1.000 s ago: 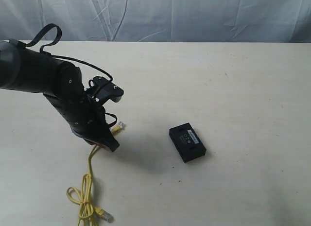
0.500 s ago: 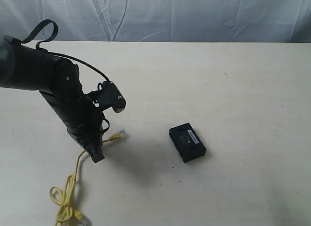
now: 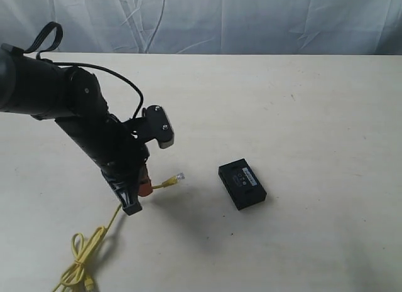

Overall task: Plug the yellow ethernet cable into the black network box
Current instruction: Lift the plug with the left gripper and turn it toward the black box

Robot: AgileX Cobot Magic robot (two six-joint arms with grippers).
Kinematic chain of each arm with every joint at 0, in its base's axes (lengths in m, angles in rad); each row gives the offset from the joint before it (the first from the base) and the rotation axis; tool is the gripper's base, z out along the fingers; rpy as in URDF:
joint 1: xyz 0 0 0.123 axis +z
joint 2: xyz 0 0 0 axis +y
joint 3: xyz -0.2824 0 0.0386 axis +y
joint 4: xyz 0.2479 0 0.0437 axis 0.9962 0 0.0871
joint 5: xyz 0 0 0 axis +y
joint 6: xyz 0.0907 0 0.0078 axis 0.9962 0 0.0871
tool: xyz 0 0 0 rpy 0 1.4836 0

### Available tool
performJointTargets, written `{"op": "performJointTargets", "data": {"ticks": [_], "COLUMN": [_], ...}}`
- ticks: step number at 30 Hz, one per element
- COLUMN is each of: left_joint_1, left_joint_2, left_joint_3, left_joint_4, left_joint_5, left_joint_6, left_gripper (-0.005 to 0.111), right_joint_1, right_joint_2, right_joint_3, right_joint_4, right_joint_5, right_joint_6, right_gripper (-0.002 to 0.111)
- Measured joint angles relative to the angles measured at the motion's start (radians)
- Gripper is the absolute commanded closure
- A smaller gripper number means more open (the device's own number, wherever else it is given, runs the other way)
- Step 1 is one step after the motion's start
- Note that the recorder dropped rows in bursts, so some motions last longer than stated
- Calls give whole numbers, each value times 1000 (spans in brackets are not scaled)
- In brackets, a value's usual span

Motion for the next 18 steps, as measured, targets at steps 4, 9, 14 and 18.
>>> {"op": "performJointTargets", "data": {"ticks": [4, 9, 14, 18], "left_joint_1": [0, 0, 0, 0], "left_joint_2": [0, 0, 0, 0], "left_joint_3": [0, 0, 0, 0], "left_joint_4": [-16, -18, -18, -18], "left_joint_5": [-10, -10, -10, -10], "left_joint_6": [14, 16, 16, 16], "left_gripper": [107, 107, 107, 107], "right_joint_1": [0, 0, 0, 0], "right_joint_2": [0, 0, 0, 0], "right_joint_3": [0, 0, 2, 2], "right_joint_4": [0, 0, -2, -2], "right_joint_5": [0, 0, -99, -318], "right_joint_6": [0, 0, 0, 0], "right_gripper": [108, 108, 108, 108]}}
